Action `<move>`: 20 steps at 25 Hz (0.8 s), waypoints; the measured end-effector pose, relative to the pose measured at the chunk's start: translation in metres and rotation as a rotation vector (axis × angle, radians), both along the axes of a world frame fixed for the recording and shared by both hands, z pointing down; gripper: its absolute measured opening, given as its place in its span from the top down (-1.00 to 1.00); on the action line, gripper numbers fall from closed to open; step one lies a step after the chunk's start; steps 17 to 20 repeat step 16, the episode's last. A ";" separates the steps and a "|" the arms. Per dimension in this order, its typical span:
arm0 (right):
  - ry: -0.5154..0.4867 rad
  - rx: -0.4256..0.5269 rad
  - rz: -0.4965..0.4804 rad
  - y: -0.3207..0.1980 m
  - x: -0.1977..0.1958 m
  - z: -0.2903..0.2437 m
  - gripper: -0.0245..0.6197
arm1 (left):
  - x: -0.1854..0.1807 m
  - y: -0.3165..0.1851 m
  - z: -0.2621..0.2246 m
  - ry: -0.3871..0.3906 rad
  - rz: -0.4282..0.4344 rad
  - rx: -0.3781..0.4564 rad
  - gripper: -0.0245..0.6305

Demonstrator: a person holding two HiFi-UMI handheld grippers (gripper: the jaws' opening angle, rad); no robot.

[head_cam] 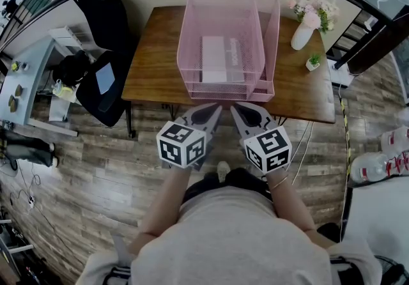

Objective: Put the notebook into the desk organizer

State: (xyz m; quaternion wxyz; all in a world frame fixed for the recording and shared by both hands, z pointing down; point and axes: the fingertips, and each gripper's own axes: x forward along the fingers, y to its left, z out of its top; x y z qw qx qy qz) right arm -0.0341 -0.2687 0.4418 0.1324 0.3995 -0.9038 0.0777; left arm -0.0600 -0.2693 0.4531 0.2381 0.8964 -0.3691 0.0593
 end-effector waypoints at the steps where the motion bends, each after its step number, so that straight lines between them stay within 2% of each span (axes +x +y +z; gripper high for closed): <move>1: -0.001 -0.001 0.000 0.000 0.000 0.000 0.89 | -0.001 0.000 0.000 -0.001 -0.002 0.000 0.89; 20: 0.007 -0.015 -0.016 0.010 -0.004 0.006 0.89 | -0.006 0.007 0.003 0.006 -0.014 -0.015 0.89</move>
